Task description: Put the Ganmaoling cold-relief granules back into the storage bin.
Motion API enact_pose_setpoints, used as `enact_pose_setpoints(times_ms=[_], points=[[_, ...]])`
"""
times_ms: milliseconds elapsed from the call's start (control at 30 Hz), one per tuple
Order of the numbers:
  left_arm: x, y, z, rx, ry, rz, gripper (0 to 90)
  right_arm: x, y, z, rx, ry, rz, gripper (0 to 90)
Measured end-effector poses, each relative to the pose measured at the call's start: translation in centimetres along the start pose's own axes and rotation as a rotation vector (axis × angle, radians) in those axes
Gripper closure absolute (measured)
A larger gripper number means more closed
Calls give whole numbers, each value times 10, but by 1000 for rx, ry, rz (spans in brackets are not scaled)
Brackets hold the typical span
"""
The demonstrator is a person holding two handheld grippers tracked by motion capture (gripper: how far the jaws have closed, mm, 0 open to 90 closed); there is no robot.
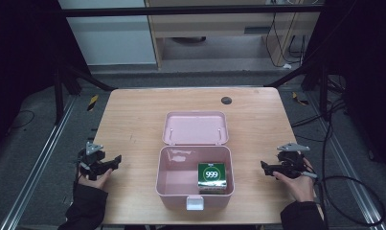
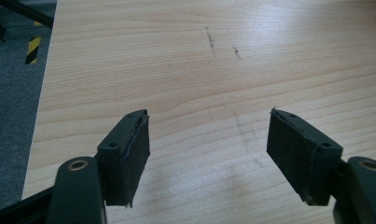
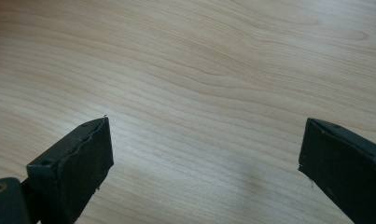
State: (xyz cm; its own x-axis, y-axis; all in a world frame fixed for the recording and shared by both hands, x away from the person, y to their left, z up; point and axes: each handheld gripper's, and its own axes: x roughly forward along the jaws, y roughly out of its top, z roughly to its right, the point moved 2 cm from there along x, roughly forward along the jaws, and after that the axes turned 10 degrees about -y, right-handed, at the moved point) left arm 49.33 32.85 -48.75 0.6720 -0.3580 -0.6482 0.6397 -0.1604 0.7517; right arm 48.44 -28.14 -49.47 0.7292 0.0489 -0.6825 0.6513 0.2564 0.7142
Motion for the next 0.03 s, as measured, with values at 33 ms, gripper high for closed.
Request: enact_pose_setpoints(times_ms=[33], points=[[0,0,-1,-2,1,0,285,1,-1,1,1,-13,6,33]])
